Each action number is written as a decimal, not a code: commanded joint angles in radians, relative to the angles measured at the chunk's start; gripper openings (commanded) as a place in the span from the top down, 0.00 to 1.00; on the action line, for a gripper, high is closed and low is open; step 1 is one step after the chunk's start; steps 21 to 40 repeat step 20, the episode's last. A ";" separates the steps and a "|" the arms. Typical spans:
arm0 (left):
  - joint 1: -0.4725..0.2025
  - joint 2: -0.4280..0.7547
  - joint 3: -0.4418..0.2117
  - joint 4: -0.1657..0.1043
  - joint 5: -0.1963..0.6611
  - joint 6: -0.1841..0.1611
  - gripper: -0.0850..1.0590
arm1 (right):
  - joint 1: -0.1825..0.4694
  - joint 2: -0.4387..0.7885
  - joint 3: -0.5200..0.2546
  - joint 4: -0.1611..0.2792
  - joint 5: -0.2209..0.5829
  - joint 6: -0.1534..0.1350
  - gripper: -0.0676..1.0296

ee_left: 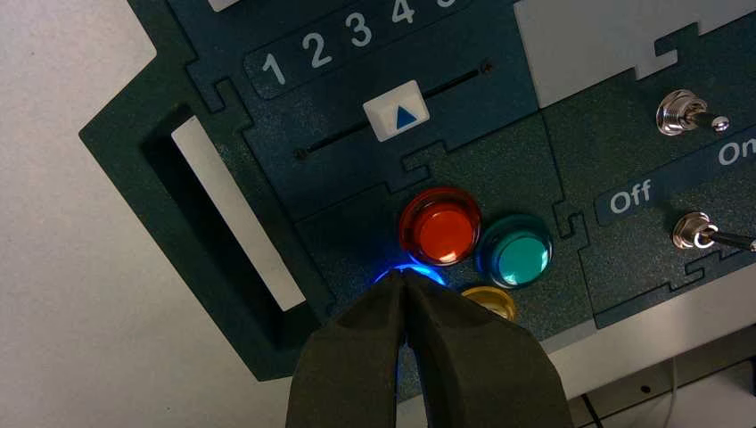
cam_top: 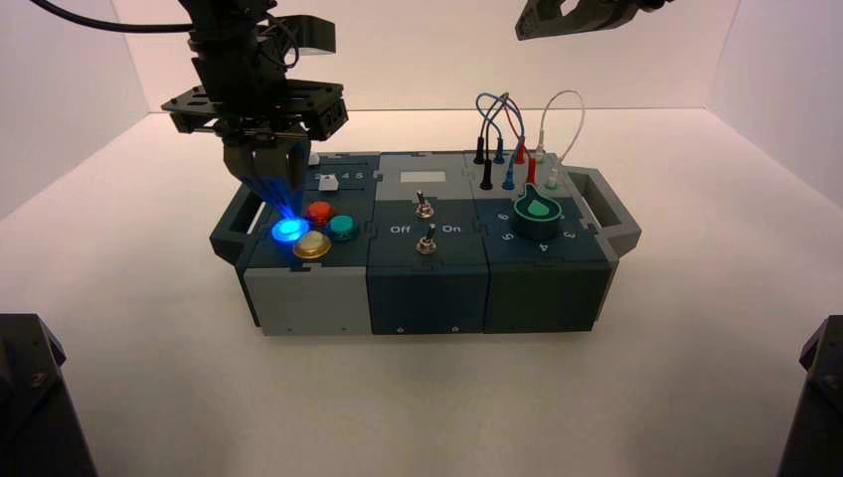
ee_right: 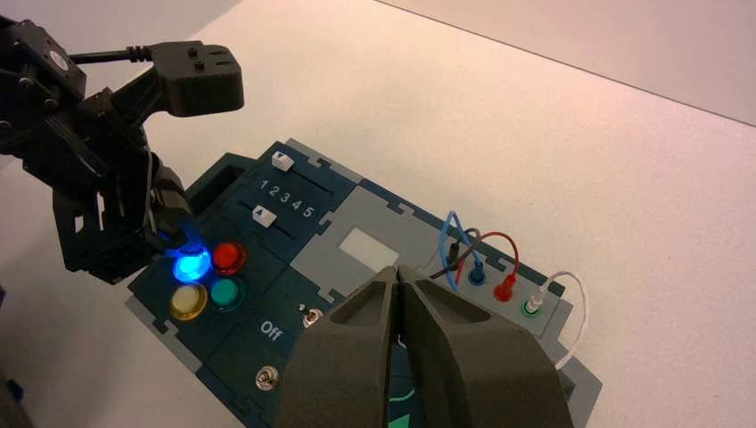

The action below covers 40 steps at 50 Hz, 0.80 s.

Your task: Push the blue button with the left gripper.

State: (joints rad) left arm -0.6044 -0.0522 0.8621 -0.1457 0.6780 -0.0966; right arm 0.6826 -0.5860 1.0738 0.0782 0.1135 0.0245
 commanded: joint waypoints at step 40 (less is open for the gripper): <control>-0.002 -0.261 0.038 0.005 0.038 -0.038 0.95 | 0.006 -0.002 -0.029 0.026 0.005 0.006 0.96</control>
